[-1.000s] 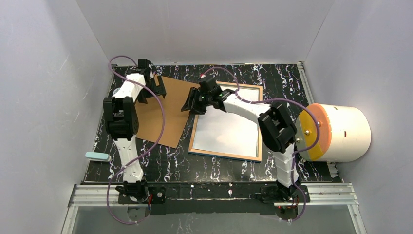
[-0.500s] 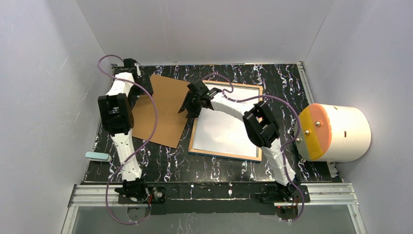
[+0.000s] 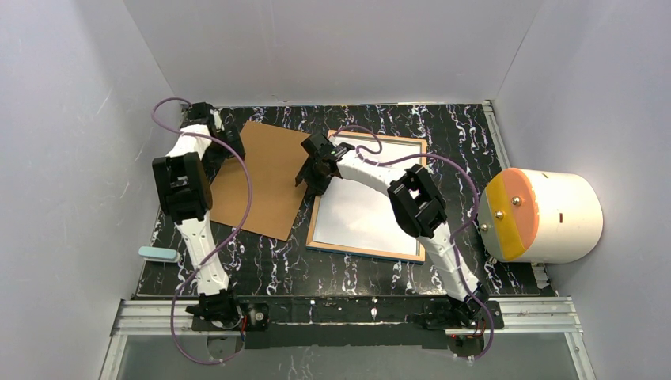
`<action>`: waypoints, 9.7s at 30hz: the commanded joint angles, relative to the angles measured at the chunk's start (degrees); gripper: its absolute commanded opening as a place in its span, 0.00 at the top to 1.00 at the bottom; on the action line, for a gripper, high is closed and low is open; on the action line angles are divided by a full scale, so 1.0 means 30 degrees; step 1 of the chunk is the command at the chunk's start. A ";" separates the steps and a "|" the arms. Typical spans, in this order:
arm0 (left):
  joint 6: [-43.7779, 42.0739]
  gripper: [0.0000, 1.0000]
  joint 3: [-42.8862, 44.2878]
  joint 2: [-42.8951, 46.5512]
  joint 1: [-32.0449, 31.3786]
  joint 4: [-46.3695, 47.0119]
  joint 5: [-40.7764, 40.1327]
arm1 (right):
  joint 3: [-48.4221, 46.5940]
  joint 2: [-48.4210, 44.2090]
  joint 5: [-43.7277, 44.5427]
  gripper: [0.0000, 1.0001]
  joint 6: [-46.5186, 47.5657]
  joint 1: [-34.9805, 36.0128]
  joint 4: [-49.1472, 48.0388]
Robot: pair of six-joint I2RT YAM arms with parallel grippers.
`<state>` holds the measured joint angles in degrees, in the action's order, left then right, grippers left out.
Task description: Put the photo into the frame
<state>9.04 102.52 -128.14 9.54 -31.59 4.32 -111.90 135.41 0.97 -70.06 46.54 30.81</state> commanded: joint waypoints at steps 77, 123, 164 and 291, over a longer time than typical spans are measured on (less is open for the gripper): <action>0.1248 0.02 -0.2813 0.5534 -0.4145 -0.1687 -0.0995 | 0.9993 -0.7444 -0.3889 0.49 0.4348 -0.2979 -0.9458; 0.1499 0.16 -0.6874 0.3894 0.0130 -0.1181 0.6237 | 0.7271 -0.4961 -0.2504 0.44 0.6312 -0.3178 -0.4284; 0.2516 0.17 -0.6927 0.4818 0.0105 -0.0784 0.6297 | 0.8744 -0.5919 -0.9685 0.86 0.3986 -0.3260 -1.3976; 2.4418 1.00 -1.2705 1.9582 0.0102 0.2769 0.3952 | 1.3388 -1.2097 -0.5987 0.24 3.5330 -0.1598 -1.8513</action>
<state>80.66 65.63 -72.90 9.91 -23.59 14.20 -71.35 97.69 -20.12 28.86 41.91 -18.72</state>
